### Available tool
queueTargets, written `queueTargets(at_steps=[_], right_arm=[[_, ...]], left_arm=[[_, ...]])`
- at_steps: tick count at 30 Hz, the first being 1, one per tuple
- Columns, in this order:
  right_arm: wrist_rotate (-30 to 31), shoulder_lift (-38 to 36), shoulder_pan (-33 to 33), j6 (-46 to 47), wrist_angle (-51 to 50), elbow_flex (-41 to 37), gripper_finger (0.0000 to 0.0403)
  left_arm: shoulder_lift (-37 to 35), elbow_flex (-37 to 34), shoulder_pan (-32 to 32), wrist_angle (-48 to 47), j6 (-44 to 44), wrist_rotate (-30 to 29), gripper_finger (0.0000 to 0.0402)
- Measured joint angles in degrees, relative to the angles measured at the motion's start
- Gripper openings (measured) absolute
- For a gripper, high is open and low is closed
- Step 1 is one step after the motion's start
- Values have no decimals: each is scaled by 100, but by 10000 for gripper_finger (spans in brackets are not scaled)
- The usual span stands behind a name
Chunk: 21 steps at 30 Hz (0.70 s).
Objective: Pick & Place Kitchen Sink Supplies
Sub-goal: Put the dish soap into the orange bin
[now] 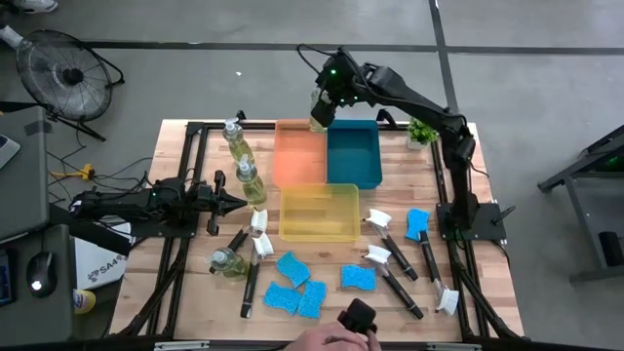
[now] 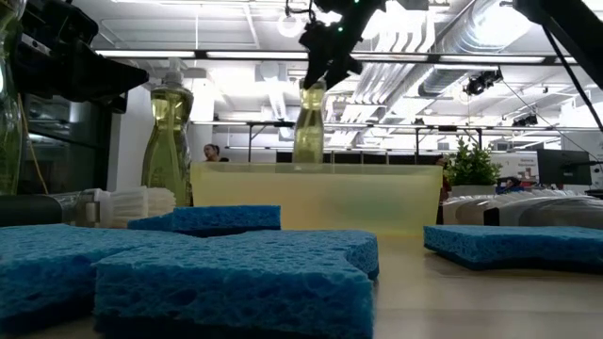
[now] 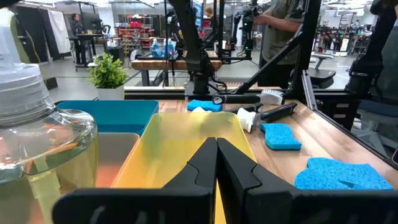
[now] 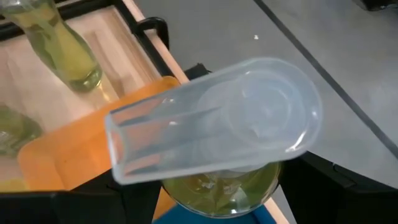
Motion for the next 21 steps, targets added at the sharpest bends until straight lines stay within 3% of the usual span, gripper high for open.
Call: queueTargets(at_steps=[12,21], right_arm=[[18,523,19,-378,292,-9,271],[-7,636,7,-169,321,-192,271]], left_arm=[[1,0,0,0,0,0,1],[0,0,-1,-2,0,2,1]])
